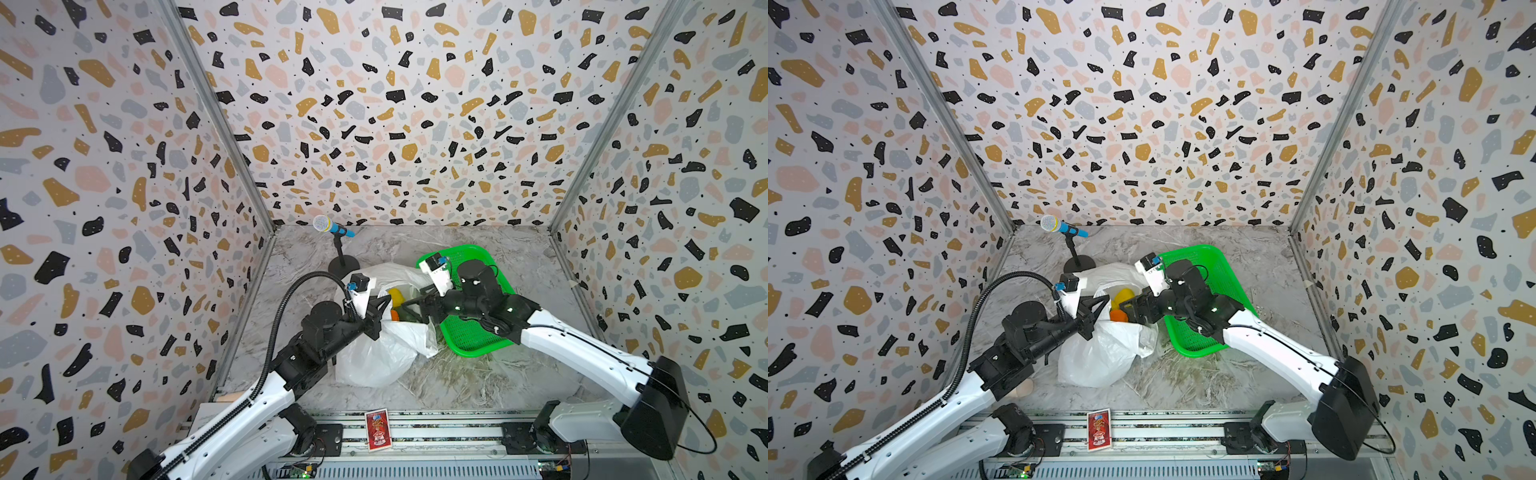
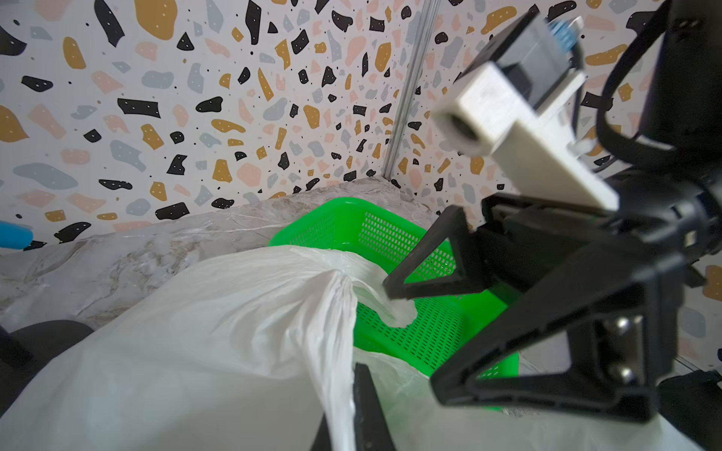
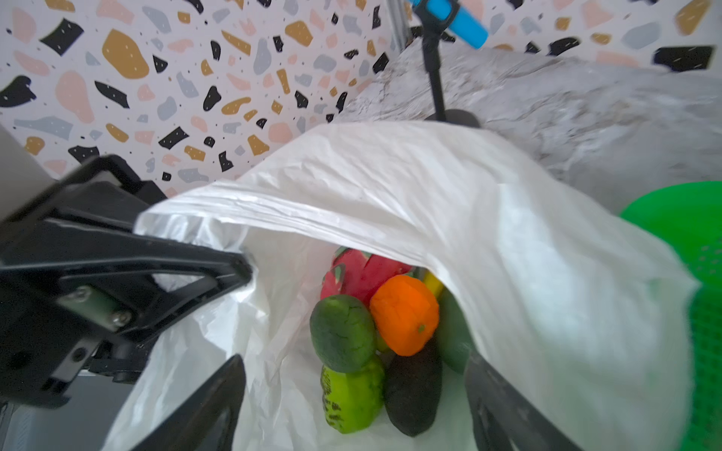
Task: Place the fruits into the plastic bag
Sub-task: Place the fruit in the plastic bag, then shake the plastic bag at the center of the table.
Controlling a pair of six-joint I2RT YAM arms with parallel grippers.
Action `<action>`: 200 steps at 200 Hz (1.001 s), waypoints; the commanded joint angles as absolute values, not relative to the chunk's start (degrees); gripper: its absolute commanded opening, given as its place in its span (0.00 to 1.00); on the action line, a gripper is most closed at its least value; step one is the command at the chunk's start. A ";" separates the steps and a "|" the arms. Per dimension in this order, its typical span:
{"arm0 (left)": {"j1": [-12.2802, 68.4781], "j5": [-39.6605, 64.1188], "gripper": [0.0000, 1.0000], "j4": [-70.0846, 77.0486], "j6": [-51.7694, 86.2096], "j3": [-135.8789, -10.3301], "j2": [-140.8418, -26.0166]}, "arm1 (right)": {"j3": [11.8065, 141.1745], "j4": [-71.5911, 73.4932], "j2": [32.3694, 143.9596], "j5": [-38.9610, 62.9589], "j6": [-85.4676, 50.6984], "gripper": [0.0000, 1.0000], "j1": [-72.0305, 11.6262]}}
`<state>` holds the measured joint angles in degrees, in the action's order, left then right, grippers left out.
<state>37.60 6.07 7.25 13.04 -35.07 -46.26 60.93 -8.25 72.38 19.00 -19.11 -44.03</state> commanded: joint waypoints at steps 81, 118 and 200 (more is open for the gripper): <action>37.35 -5.46 0.00 5.12 12.39 -33.58 -41.57 | 49.63 -14.23 65.22 18.30 -21.13 0.83 -40.27; 37.35 -6.93 0.00 3.58 12.39 -32.83 -39.18 | 49.08 -12.22 70.04 17.26 -23.06 0.75 -38.80; 37.35 -6.50 0.00 4.75 12.23 -32.56 -39.78 | 49.74 -4.82 78.97 22.68 -25.31 0.51 -38.90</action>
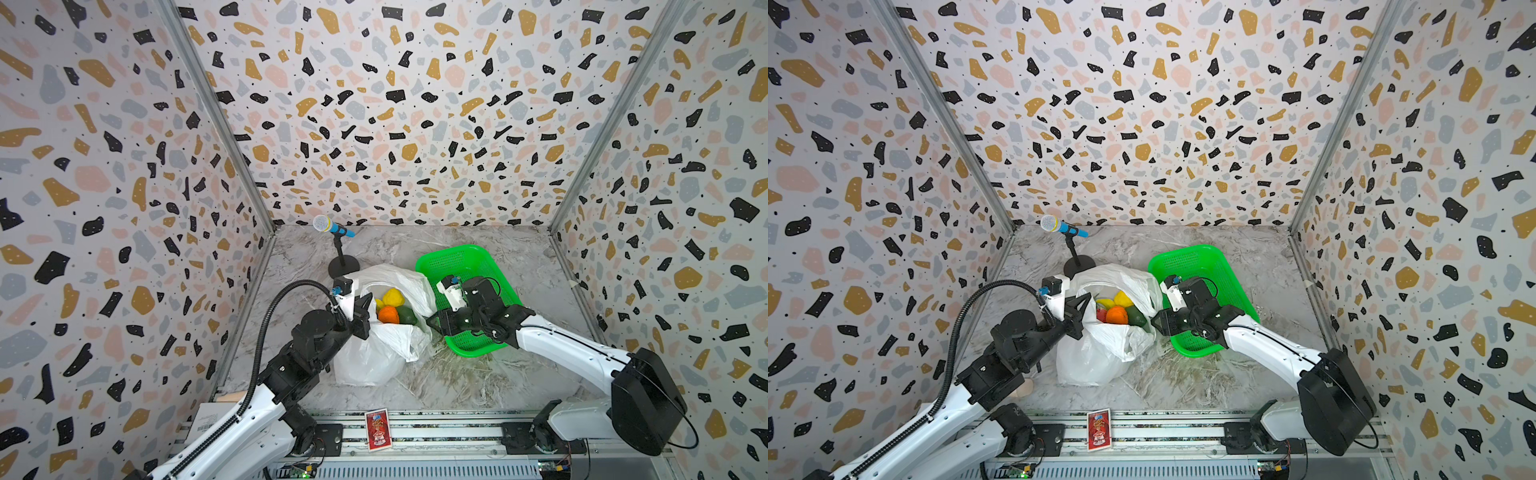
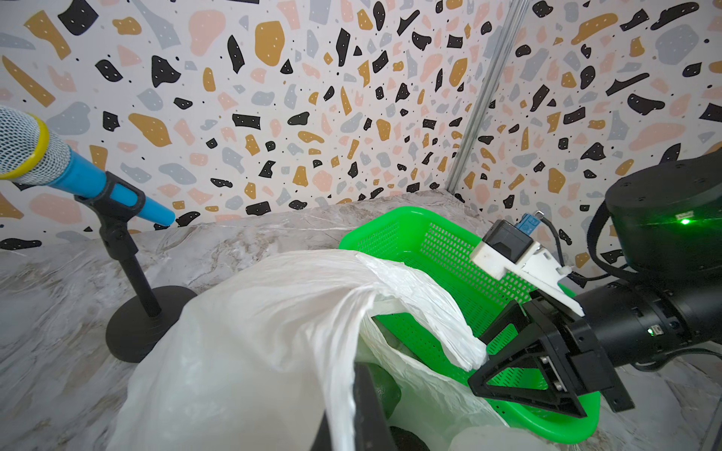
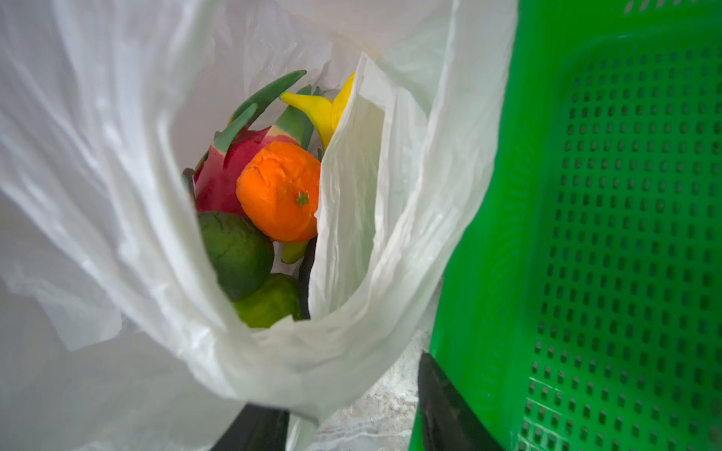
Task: Place the fruits into the plastic bag
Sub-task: Shake the plastic bag at the center of the table.
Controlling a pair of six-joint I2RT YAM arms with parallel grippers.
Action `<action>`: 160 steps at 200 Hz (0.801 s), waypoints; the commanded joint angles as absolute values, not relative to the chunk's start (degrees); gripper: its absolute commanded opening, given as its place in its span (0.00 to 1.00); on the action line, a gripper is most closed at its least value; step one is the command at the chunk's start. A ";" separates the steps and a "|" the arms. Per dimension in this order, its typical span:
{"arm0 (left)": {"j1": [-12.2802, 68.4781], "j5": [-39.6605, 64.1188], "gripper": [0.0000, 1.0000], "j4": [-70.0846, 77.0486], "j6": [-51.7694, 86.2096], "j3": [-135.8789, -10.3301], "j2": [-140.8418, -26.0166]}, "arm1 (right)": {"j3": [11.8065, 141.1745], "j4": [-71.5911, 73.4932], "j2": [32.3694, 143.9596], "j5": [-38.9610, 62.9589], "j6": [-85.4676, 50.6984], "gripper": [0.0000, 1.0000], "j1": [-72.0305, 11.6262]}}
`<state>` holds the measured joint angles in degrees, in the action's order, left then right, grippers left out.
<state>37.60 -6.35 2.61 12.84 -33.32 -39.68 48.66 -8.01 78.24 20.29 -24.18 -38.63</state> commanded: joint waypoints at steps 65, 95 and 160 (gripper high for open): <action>37.35 -6.24 0.00 5.53 12.40 -32.08 -40.13 | 49.65 -2.36 84.32 23.07 -24.89 0.40 -41.04; 37.31 -6.60 0.00 5.61 12.66 -32.08 -40.29 | 50.95 -0.74 85.99 22.59 -23.63 0.08 -40.87; 37.27 -13.25 0.00 6.13 12.93 -31.86 -40.35 | 65.09 -9.08 79.19 17.50 -18.12 0.00 -40.94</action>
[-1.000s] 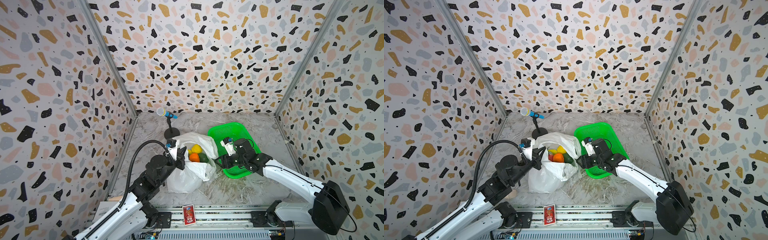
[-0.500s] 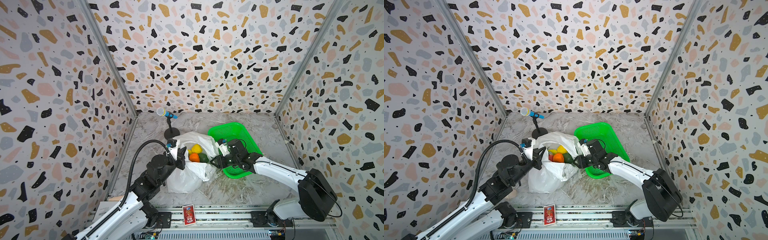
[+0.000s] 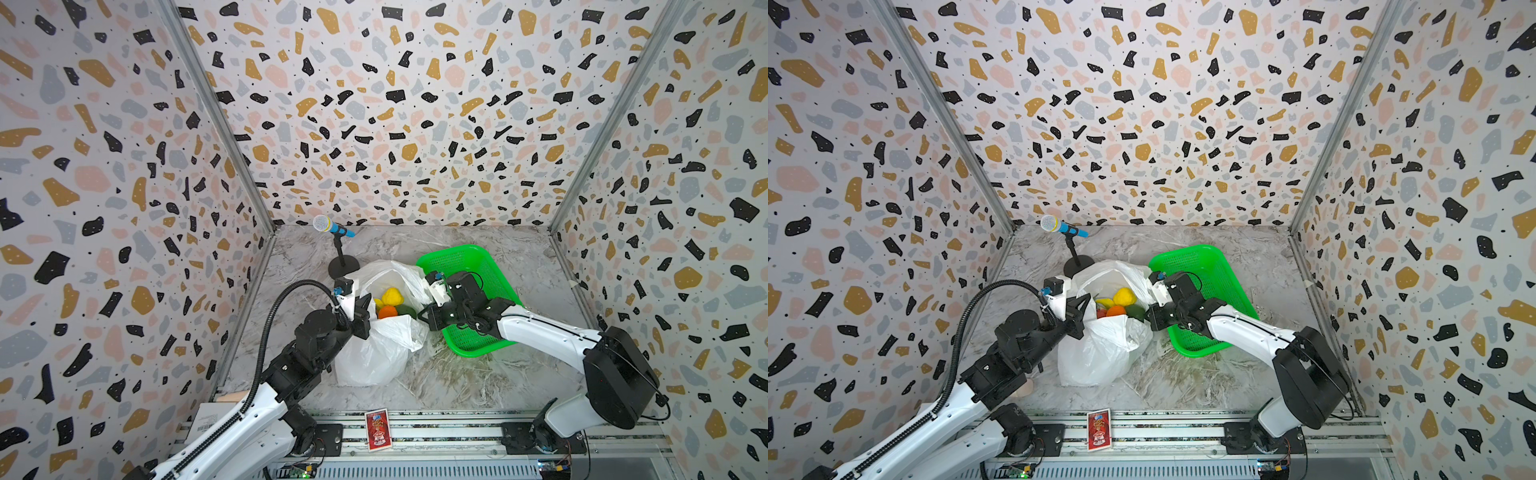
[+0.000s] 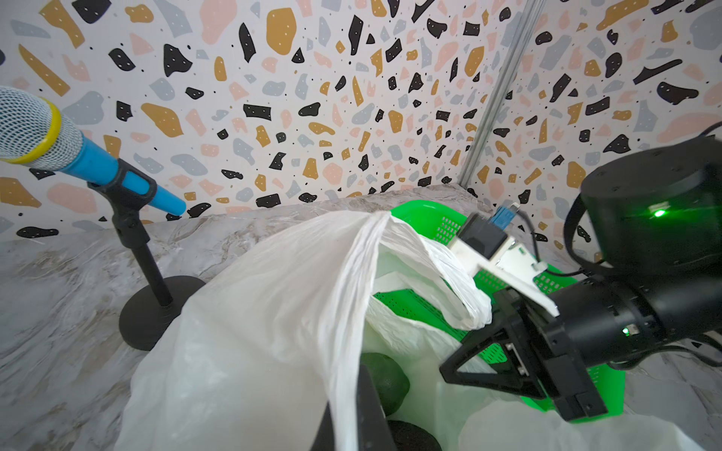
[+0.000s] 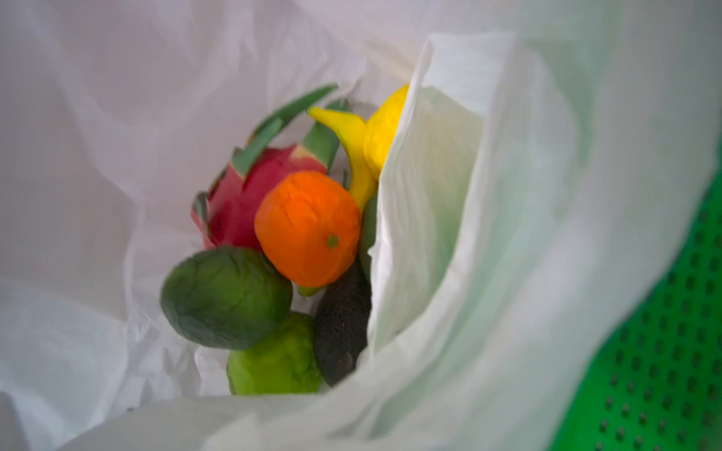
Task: Place the fruits into the plastic bag
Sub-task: Shake the plastic bag at the center of the table.
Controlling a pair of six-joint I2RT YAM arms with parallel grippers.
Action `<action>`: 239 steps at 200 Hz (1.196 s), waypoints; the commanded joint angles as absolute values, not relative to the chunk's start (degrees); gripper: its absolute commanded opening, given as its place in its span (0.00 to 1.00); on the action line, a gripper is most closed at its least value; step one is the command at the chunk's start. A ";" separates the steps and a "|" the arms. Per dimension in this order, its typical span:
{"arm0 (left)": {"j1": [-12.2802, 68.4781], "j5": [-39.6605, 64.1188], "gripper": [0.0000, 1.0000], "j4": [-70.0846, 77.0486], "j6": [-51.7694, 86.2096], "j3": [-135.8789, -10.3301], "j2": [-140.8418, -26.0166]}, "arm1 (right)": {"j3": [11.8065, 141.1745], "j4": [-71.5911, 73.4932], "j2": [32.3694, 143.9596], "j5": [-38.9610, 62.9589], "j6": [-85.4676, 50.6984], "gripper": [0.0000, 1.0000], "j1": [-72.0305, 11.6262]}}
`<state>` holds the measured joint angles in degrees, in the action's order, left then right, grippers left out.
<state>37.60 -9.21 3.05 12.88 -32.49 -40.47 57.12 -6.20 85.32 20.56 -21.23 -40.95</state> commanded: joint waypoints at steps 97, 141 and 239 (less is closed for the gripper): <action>37.09 -15.39 0.00 11.89 11.84 -37.15 -48.71 | 68.59 -12.11 72.60 11.94 -19.36 0.00 -40.70; 37.09 -11.50 0.00 13.64 11.79 -41.40 -53.54 | 62.80 -11.88 66.81 4.21 -24.86 0.00 -35.80; 37.20 -2.06 0.52 12.93 16.16 -45.52 -58.10 | 56.64 -9.76 62.74 8.13 -29.72 0.62 -28.41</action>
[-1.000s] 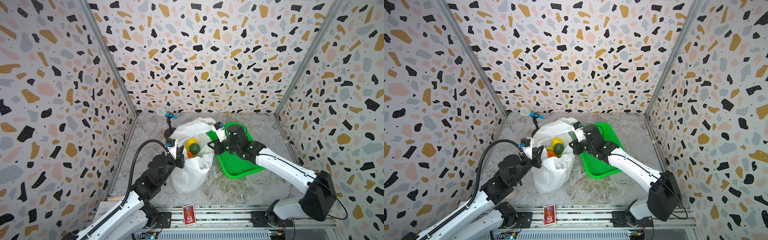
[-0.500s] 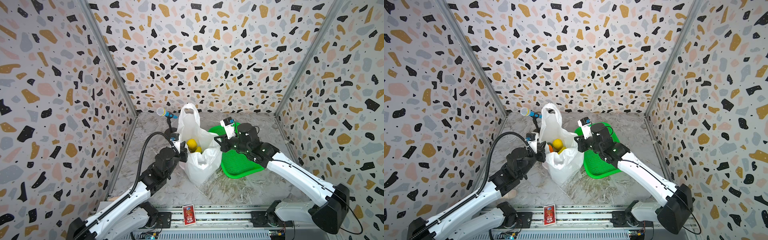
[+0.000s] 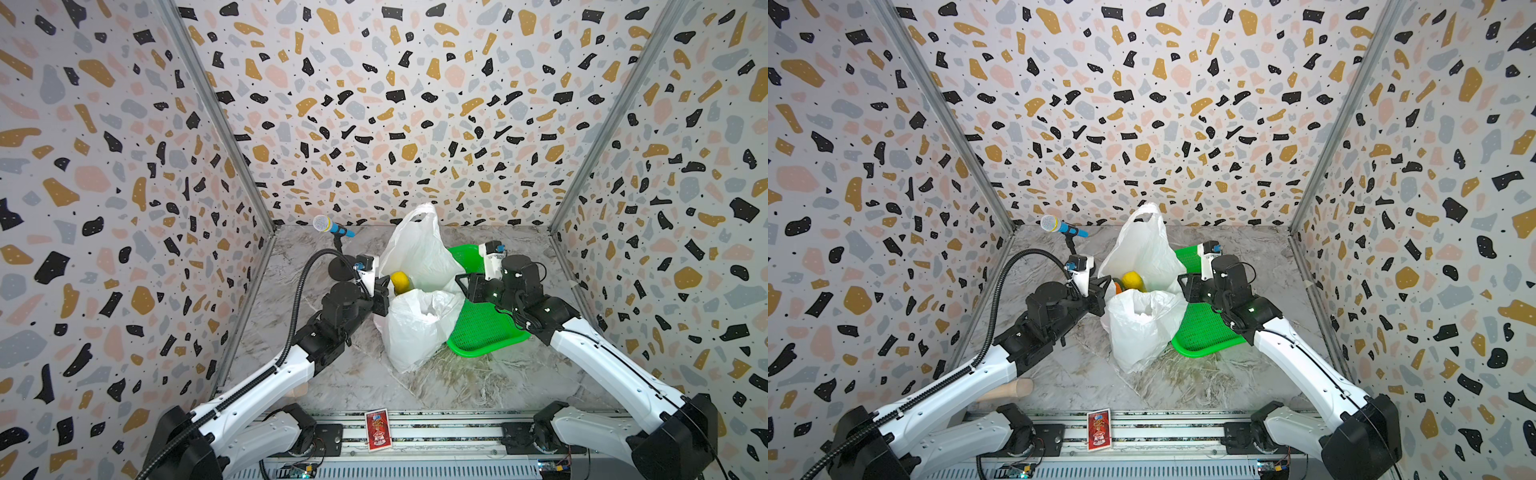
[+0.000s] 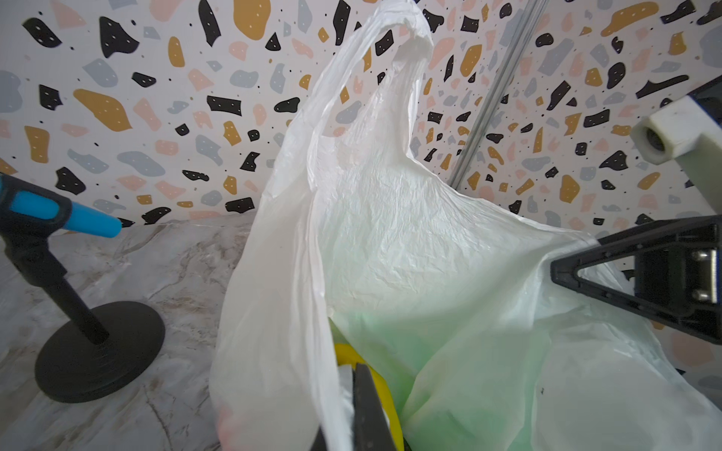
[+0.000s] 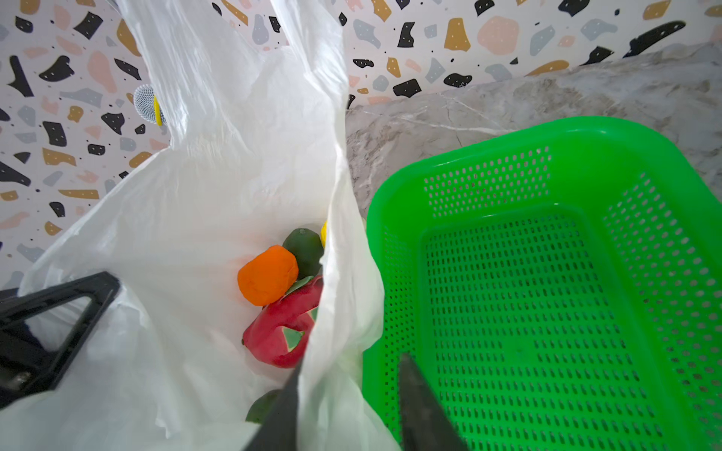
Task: Place the fruits into the plastic bag
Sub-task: Shake the plastic bag at the center of the table.
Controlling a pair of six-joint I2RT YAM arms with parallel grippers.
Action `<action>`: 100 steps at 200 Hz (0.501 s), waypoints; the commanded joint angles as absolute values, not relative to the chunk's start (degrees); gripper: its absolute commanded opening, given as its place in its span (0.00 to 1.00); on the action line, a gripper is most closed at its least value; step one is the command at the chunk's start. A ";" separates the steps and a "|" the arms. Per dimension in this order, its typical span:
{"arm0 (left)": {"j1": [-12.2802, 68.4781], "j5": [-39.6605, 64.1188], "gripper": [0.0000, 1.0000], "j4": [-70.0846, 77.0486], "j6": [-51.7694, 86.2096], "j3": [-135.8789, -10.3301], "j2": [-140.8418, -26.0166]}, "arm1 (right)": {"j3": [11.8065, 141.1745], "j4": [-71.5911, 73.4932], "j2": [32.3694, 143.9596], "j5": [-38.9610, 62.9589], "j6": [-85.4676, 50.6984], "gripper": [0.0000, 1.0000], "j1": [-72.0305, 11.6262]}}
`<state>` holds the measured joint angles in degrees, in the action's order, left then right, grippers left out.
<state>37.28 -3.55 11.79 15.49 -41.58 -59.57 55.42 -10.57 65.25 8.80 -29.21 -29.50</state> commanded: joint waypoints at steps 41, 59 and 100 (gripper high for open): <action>37.10 -12.10 0.99 10.42 15.65 -44.83 -50.82 | 56.35 -8.38 58.74 8.35 -27.42 0.70 -24.97; 37.09 -18.79 0.99 9.21 15.47 -44.89 -47.07 | 55.74 -7.18 56.34 8.53 -26.72 0.71 -22.68; 36.32 -33.91 0.99 4.38 15.55 -45.88 -42.89 | 55.20 -6.87 53.64 8.89 -26.40 0.72 -16.27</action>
<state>36.99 -21.45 7.03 15.88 -44.10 -44.36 55.40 -7.99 55.05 8.64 -27.57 -19.05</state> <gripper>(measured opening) 0.995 0.714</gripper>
